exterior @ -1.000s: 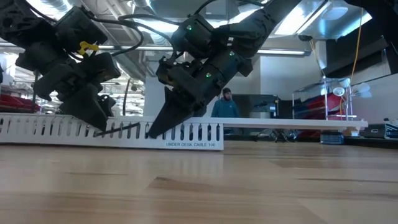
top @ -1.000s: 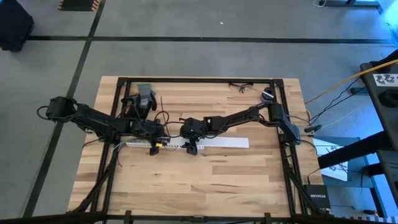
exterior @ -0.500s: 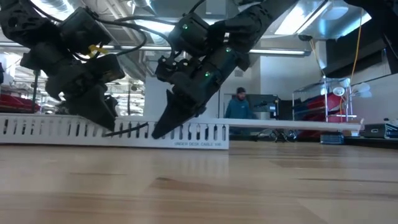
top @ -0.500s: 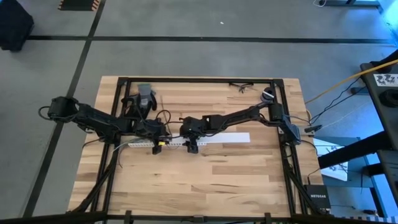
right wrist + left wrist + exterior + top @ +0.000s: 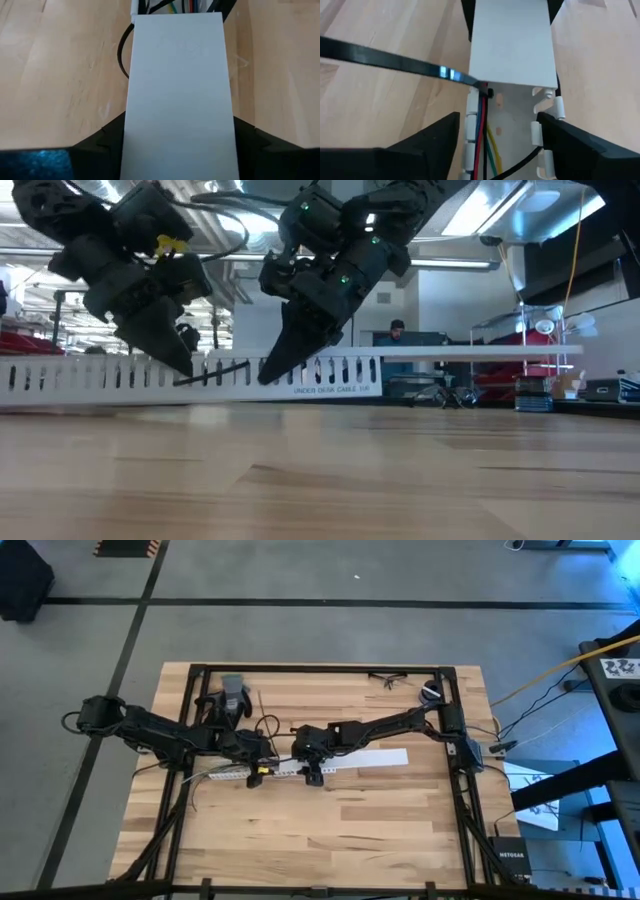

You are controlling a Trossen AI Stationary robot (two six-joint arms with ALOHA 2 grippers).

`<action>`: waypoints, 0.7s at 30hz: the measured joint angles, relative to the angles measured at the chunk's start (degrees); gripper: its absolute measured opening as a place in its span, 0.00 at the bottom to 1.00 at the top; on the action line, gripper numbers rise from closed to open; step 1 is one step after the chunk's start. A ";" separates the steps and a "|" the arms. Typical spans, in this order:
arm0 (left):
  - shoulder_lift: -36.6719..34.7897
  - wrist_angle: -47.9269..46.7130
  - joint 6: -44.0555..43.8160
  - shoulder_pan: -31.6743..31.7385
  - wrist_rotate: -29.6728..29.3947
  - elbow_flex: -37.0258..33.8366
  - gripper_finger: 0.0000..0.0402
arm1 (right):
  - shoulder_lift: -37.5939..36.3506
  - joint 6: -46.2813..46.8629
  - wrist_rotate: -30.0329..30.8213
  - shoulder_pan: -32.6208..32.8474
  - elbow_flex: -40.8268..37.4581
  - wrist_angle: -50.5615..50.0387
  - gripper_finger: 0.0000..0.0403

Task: Ziptie cables
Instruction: Close the white cable duct with the lid

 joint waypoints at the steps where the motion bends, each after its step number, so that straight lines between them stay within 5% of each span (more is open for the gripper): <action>1: -0.05 -1.49 0.21 -0.03 -0.01 0.92 0.65 | 0.00 -0.02 -0.20 0.00 -0.20 0.21 0.57; 9: -0.17 -9.90 0.30 0.00 -0.11 5.35 0.66 | 0.39 -0.06 2.22 0.04 -0.38 1.09 0.57; 21: -0.13 -8.39 -1.34 -0.11 -0.26 5.38 0.66 | 0.55 0.07 -0.66 -0.04 -0.51 0.98 0.63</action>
